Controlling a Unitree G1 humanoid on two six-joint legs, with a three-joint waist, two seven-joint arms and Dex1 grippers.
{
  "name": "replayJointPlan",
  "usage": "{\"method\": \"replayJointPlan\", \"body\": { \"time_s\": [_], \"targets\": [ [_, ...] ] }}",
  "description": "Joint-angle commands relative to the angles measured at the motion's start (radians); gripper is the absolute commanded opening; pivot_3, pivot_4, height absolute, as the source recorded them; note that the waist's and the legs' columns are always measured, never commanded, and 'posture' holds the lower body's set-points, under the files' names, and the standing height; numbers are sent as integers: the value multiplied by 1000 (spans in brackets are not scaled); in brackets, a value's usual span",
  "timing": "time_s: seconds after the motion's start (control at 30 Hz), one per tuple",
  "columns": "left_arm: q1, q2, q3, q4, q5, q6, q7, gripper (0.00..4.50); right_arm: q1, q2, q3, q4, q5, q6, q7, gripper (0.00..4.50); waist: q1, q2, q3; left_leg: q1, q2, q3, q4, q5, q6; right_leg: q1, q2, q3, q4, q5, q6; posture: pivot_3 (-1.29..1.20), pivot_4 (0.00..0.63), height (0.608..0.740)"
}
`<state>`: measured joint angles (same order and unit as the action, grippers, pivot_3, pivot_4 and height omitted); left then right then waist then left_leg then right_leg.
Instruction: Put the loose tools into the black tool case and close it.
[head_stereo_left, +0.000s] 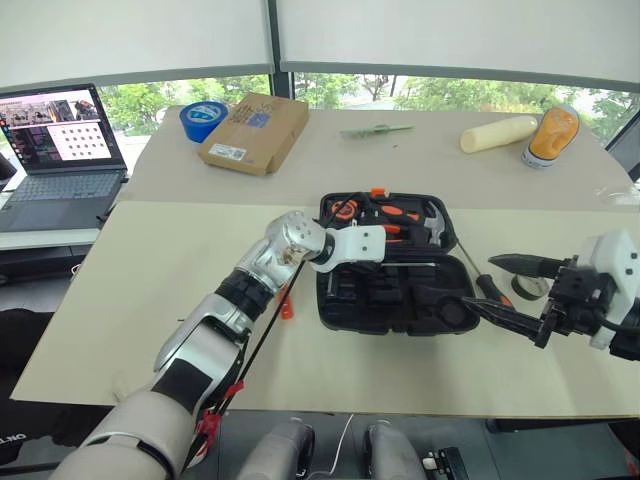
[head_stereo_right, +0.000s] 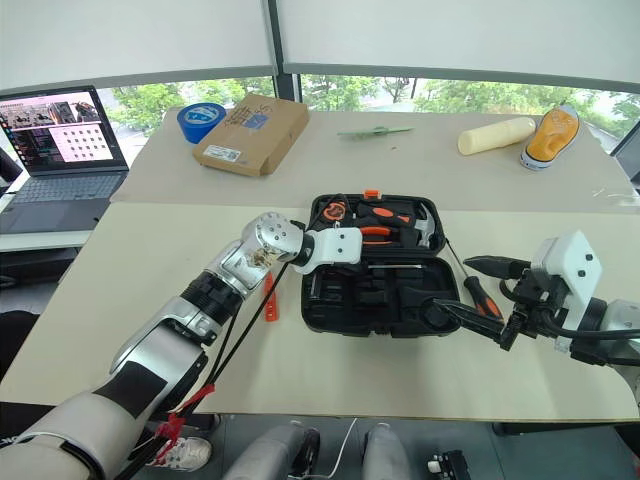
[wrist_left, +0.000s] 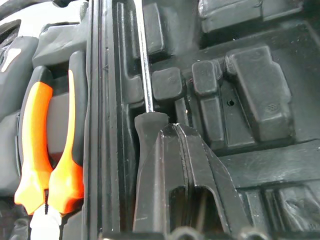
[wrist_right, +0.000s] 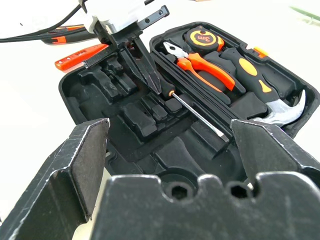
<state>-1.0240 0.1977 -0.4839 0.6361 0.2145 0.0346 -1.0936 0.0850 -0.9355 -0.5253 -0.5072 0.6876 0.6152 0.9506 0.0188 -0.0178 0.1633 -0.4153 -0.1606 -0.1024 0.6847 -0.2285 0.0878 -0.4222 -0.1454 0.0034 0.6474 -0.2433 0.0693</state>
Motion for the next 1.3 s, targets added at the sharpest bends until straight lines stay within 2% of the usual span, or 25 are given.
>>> {"method": "replayJointPlan", "body": {
  "time_s": [0.03, 0.37, 1.03, 1.13, 1.3],
  "targets": [
    [-29, -1, 1, 10, 16, -13, 7, 43, -8, 0, -23, -12, 0, -21, -7, 4500, 0, 0, 0, 0, 0, 0, 0, 0, 0, 0, 0, 0, 0, 0, 0, 0, 150, 735],
    [-78, 18, 88, -73, -74, 115, -70, 43, -2, 2, -22, -8, -11, -29, -2, 4500, -3, 0, 0, 0, 0, 0, 1, 0, 0, -1, 0, 0, 1, 0, 0, 0, 150, 735],
    [-73, -49, -62, 203, 103, -125, 47, 43, 2, 11, -21, -11, -17, -30, -8, 4500, 10, -1, -1, 0, 0, 0, 2, -1, 1, 1, 0, 0, 0, 0, 1, 0, 150, 735],
    [-91, -45, -33, 220, 86, -136, 53, 43, 12, 17, -29, -20, -19, -27, -15, 4500, 18, -1, -2, 1, 0, 0, 5, -1, 2, 2, 0, 0, 0, 1, 2, 0, 150, 735],
    [-59, 33, 132, 44, -105, -9, -66, 43, 67, 37, -82, -46, -21, -12, -43, 4500, 12, -1, -2, -1, 0, 0, 8, -5, 8, 1, 2, 1, 1, 2, 2, 0, 150, 735]
  ]
}}
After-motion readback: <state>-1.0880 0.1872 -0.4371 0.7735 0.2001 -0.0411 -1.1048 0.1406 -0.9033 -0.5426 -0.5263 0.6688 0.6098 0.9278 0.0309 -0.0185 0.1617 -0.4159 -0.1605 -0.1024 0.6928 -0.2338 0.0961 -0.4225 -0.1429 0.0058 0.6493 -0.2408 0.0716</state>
